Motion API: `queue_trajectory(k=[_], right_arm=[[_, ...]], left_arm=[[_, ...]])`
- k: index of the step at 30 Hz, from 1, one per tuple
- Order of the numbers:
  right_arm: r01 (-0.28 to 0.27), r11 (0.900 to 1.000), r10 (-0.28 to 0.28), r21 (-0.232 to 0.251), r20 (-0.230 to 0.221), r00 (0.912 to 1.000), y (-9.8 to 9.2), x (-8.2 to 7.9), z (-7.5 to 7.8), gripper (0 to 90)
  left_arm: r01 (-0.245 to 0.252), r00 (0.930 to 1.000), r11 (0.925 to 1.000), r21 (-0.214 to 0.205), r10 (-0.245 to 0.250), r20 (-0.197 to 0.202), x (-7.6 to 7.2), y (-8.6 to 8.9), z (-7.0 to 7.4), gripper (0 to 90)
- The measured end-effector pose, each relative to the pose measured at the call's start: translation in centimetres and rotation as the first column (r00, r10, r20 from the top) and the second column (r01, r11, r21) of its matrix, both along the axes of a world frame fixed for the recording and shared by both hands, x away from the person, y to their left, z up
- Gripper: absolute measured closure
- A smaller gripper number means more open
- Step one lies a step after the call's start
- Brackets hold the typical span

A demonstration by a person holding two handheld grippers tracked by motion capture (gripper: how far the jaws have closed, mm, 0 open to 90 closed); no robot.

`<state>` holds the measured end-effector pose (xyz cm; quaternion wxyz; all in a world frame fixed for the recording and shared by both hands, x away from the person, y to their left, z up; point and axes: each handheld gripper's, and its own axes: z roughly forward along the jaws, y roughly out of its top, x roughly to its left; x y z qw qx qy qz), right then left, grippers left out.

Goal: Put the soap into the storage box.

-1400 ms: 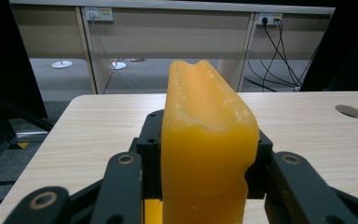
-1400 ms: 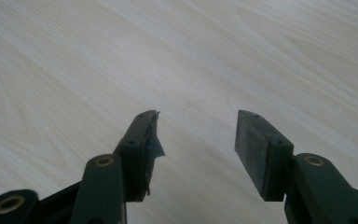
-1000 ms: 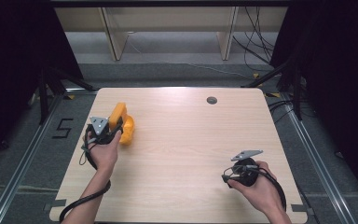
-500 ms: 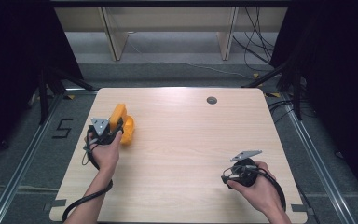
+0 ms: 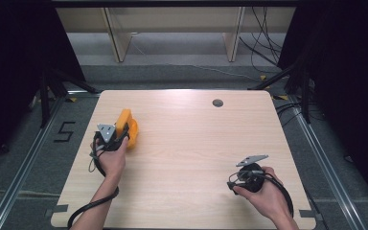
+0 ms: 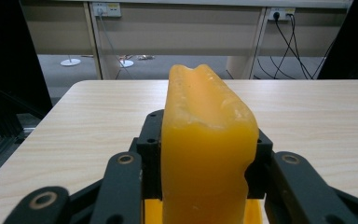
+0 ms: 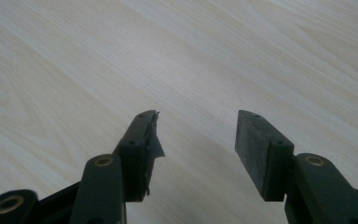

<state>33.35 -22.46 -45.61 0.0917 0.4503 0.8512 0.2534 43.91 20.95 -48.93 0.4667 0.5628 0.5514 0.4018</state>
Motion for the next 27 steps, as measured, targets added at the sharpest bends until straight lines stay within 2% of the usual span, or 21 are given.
queue_trajectory(k=[5, 9, 14, 24, 27], right_arm=[[-0.005, 1.0000, 0.005, -0.006, -0.009, 1.0000, 0.1, -0.1, -0.1, 49.2], [0.000, 1.0000, 0.000, -0.003, -0.017, 0.9999, 0.1, -0.1, -0.1, 49.2], [-0.005, 1.0000, 0.005, -0.006, -0.019, 0.9998, 0.2, -0.1, -0.2, 49.1], [-0.015, 0.9999, 0.015, -0.008, -0.028, 0.9995, 0.2, -0.1, -0.3, 48.8], [-0.015, 0.9998, 0.015, -0.009, -0.028, 0.9995, 0.2, -0.2, -0.3, 48.7]], left_arm=[[0.001, 0.9999, 1.0000, -0.001, -0.001, -0.013, 0.0, -0.1, -0.9, 60.2], [0.001, 1.0000, 1.0000, 0.004, -0.001, -0.008, 0.0, -0.3, -1.2, 60.1], [0.014, 0.9998, 0.9993, 0.034, -0.013, -0.016, 0.1, -0.3, -1.2, 59.9], [0.029, 0.9990, 0.9994, 0.019, -0.028, -0.034, 0.0, -0.1, -1.2, 59.3], [0.032, 0.9977, 0.9994, 0.014, -0.032, -0.060, -0.1, 0.0, -1.0, 58.3]])
